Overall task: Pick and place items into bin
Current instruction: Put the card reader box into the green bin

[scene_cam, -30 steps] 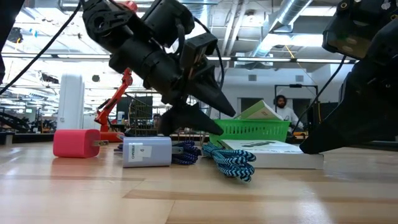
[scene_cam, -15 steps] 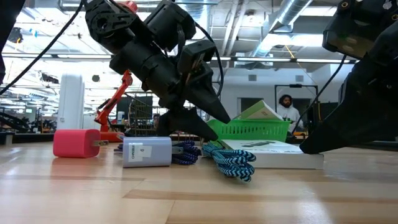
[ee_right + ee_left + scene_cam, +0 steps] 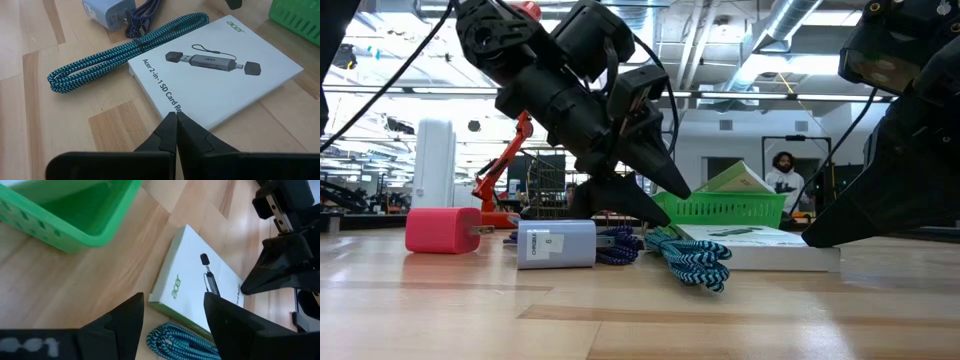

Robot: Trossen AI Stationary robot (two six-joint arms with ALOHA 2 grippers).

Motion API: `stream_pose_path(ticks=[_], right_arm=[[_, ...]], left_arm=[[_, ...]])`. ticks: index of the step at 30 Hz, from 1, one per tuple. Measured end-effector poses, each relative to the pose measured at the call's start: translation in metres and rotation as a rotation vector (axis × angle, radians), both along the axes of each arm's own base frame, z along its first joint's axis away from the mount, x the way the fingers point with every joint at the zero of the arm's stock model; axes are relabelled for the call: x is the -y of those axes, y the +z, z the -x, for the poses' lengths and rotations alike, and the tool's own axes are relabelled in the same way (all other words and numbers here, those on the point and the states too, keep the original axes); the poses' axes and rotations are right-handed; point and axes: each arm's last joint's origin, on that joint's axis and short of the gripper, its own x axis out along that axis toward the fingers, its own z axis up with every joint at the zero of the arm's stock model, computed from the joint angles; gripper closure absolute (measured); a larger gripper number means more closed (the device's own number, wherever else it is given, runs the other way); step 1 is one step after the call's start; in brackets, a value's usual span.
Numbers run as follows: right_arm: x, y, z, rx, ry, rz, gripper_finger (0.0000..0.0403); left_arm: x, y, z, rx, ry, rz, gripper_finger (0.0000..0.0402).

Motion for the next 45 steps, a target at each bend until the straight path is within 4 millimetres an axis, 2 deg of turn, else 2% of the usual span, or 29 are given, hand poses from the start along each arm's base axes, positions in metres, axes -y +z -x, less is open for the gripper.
stream_pose_path(ticks=[11, 18, 23, 34, 40, 45], right_arm=[[0.000, 0.000, 0.000, 0.000, 0.000, 0.000, 0.0403], [0.000, 0.000, 0.000, 0.000, 0.000, 0.000, 0.0403], [-0.001, 0.000, 0.001, 0.001, 0.004, 0.002, 0.0403], [-0.001, 0.000, 0.001, 0.002, 0.005, 0.004, 0.0403], [-0.002, 0.000, 0.002, 0.002, 0.006, 0.004, 0.0403], [-0.003, -0.001, 0.005, 0.004, 0.004, 0.007, 0.0403]], left_arm=[[0.021, -0.003, 0.006, -0.068, -0.161, 0.150, 0.0205], [0.013, 0.009, -0.006, -0.026, -0.071, 0.039, 0.0205], [0.006, 0.015, -0.011, -0.125, -0.077, -0.051, 0.0205], [0.001, 0.016, -0.012, -0.137, -0.055, -0.045, 0.0205], [0.004, -0.010, -0.022, -0.146, -0.049, 0.025, 0.0205], [0.005, -0.016, -0.032, -0.152, -0.090, 0.062, 0.0205]])
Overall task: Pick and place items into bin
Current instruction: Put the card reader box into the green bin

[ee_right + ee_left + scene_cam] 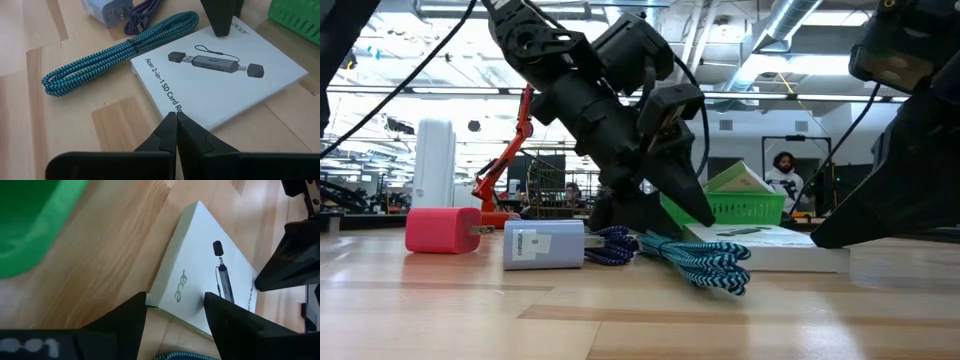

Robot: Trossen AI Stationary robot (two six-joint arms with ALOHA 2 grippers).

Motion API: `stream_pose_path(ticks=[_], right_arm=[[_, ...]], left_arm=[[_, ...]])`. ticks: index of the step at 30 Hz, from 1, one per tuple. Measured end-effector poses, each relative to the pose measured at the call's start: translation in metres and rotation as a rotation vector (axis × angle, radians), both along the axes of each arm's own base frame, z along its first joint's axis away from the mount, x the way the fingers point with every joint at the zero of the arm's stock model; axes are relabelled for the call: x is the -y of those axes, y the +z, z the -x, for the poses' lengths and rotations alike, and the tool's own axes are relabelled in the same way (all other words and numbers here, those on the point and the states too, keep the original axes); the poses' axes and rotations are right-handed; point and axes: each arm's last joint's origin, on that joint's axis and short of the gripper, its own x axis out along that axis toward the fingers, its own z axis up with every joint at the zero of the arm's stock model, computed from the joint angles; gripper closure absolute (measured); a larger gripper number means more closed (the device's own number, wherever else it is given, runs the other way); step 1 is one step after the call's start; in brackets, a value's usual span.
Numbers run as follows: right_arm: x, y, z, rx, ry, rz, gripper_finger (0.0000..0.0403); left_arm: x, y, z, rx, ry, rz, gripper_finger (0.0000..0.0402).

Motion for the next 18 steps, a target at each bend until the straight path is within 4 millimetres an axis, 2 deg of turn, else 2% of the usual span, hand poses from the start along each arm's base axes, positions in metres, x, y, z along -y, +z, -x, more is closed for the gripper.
stream_pose_path(ticks=[18], right_arm=[[-0.0011, -0.0004, 0.0026, -0.013, 0.018, 0.020, 0.0403]], left_arm=[[0.0007, 0.0014, -0.0039, 0.051, -0.010, 0.045, 0.0205]])
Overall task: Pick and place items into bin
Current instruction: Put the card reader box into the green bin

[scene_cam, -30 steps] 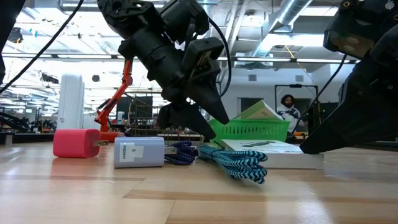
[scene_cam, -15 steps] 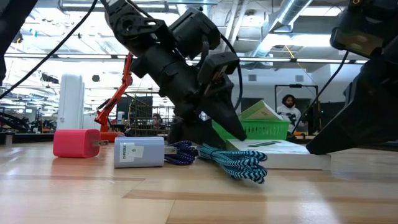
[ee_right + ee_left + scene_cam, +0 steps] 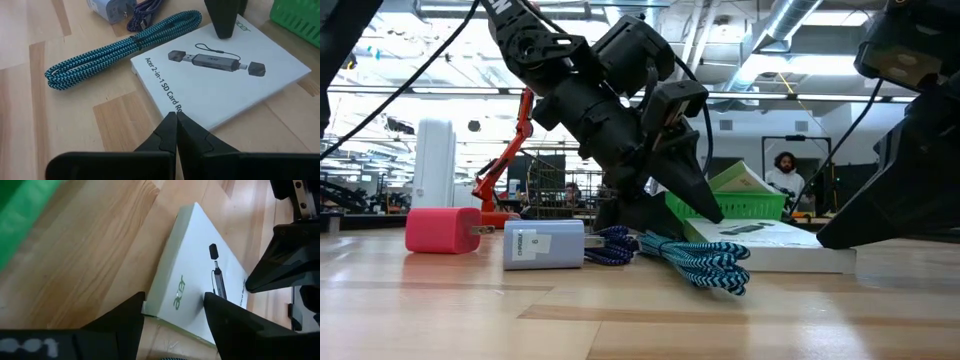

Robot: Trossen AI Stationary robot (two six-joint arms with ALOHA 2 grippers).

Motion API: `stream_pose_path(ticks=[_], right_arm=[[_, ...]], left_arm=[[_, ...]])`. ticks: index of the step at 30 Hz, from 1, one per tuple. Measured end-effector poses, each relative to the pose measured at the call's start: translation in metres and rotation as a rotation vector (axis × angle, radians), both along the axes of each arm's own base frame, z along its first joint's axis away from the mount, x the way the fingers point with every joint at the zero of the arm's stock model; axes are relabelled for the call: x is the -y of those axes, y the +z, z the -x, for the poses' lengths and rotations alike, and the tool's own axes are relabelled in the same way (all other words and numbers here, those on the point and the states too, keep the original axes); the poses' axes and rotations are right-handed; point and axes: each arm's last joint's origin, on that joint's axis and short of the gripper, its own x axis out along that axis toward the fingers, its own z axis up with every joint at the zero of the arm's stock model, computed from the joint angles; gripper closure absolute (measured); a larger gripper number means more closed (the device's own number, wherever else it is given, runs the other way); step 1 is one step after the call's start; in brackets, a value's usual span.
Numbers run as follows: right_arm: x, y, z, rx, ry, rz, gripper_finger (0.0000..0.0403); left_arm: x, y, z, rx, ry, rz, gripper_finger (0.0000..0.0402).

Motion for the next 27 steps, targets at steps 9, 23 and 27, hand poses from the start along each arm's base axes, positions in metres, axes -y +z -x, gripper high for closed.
stream_pose_path(ticks=[9, 23, 27], right_arm=[[0.000, 0.000, 0.000, -0.003, 0.002, 0.007, 0.0403], [-0.004, 0.002, 0.001, -0.012, 0.042, 0.059, 0.0403], [-0.006, 0.006, 0.000, -0.034, 0.045, 0.064, 0.0403]], left_arm=[[0.005, 0.002, -0.001, 0.027, -0.039, 0.058, 0.0262], [0.010, 0.015, -0.007, 0.139, -0.120, 0.154, 0.0370], [0.011, 0.019, -0.006, 0.147, -0.121, 0.157, 0.0371]])
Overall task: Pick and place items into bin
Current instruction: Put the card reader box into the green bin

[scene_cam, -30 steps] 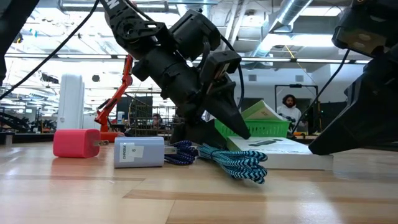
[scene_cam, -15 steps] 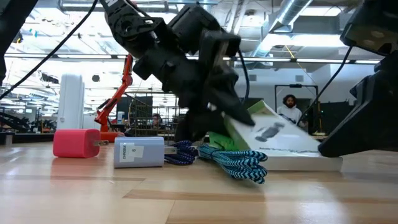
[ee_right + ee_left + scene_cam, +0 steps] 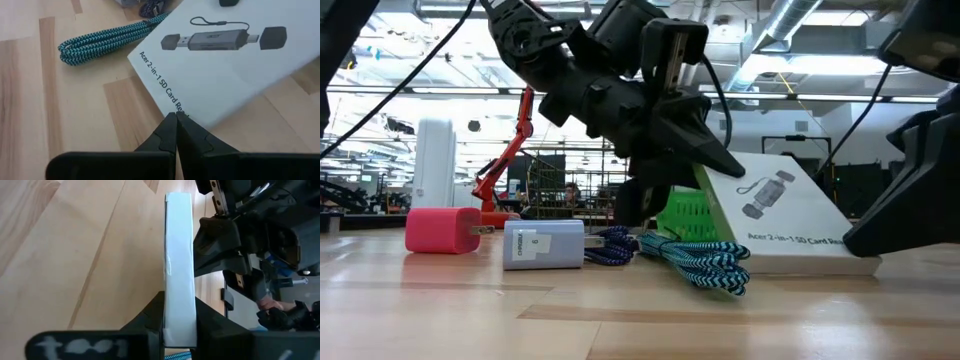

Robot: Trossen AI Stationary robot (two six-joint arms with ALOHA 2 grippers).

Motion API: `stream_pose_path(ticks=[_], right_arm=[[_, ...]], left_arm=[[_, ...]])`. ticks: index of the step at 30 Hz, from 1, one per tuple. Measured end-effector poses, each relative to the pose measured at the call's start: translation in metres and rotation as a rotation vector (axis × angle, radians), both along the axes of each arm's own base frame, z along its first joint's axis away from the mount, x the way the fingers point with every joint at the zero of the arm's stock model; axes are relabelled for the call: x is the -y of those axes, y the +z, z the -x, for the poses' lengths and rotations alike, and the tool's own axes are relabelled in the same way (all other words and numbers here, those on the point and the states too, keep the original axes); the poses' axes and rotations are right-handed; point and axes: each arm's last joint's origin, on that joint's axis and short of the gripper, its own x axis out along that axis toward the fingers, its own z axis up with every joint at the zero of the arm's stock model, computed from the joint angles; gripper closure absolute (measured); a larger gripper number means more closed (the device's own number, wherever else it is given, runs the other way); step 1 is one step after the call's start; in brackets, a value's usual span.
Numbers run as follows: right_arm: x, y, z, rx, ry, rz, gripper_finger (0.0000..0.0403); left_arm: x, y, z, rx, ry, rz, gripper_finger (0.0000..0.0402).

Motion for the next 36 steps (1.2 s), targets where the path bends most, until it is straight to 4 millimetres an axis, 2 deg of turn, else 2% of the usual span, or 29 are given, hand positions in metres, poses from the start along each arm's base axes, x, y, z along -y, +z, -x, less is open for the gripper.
stream_pose_path(ticks=[6, 11, 15, 18, 22, 28, 36], right_arm=[[0.006, 0.016, 0.009, -0.110, 0.012, 0.044, 0.0403], [0.007, 0.043, 0.020, -0.099, -0.014, 0.063, 0.0403], [0.007, 0.061, 0.028, -0.088, -0.036, 0.056, 0.0403], [0.007, 0.068, 0.033, -0.085, -0.049, 0.045, 0.0403], [0.010, 0.069, 0.036, -0.091, -0.089, 0.030, 0.0403], [0.016, 0.065, 0.032, -0.104, -0.129, 0.047, 0.0403], [0.023, 0.065, 0.025, -0.117, -0.158, 0.056, 0.0403]], left_arm=[[-0.003, 0.022, 0.006, 0.023, 0.012, -0.047, 0.0372], [-0.003, 0.045, 0.015, 0.046, -0.003, -0.104, 0.0372], [-0.007, 0.074, 0.020, 0.145, 0.039, -0.168, 0.0372], [-0.015, 0.092, 0.027, 0.193, 0.094, -0.283, 0.0372], [-0.030, 0.113, 0.041, 0.196, 0.217, -0.555, 0.0372], [-0.041, 0.120, 0.049, 0.155, 0.294, -0.892, 0.0372], [-0.043, 0.111, 0.046, 0.135, 0.210, -1.089, 0.0369]])
